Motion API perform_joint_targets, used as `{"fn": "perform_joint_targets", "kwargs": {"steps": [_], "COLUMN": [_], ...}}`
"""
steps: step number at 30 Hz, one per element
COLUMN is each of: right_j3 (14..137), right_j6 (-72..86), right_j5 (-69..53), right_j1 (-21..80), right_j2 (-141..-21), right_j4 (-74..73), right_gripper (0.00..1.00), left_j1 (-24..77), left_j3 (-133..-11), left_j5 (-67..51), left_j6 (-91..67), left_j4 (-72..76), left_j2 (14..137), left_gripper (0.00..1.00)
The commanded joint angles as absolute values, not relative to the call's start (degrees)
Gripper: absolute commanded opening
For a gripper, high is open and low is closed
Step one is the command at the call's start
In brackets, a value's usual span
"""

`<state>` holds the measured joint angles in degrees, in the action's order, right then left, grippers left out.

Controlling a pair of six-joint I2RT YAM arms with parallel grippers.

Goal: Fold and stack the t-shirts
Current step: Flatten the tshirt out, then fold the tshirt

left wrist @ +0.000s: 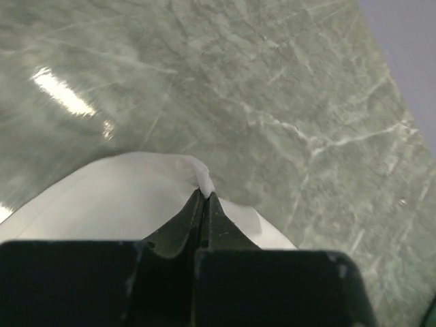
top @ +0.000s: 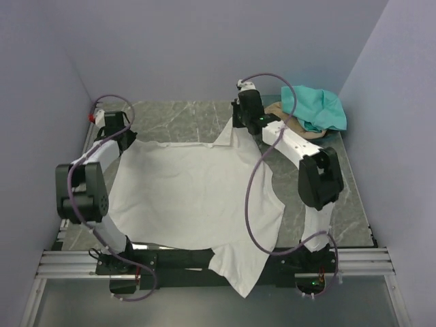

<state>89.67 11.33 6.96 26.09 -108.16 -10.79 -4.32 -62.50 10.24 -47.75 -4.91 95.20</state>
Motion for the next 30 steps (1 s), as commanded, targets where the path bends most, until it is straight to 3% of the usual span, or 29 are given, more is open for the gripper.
{"fn": "perform_joint_targets", "kwargs": {"steps": [1, 8, 20, 30], "right_j3": [103.58, 112.85, 99.41, 109.50], "right_j6": [12.04, 11.25, 14.58, 15.74], "right_j5": [7.47, 8.79, 1.41, 1.23], "right_j1": [25.31, 24.00, 23.73, 23.82], "right_j2": [-113.88, -122.96, -113.73, -122.95], "right_j4": [-11.14, -15.56, -14.50, -12.83], "right_gripper": [0.00, 0.00, 0.00, 0.00], "left_j1": [-4.57, -4.92, -6.94, -9.93], "left_j3": [-71.44, -83.14, -75.42, -77.95], "left_j5": [8.79, 9.14, 15.55, 14.24], "left_j6": [-44.12, -43.07, -45.09, -40.79], "left_j4": [0.18, -4.83, -8.35, -9.23], "left_j2": [103.06, 113.11, 105.04, 105.37], "left_gripper": [0.01, 0.01, 0.01, 0.01]}}
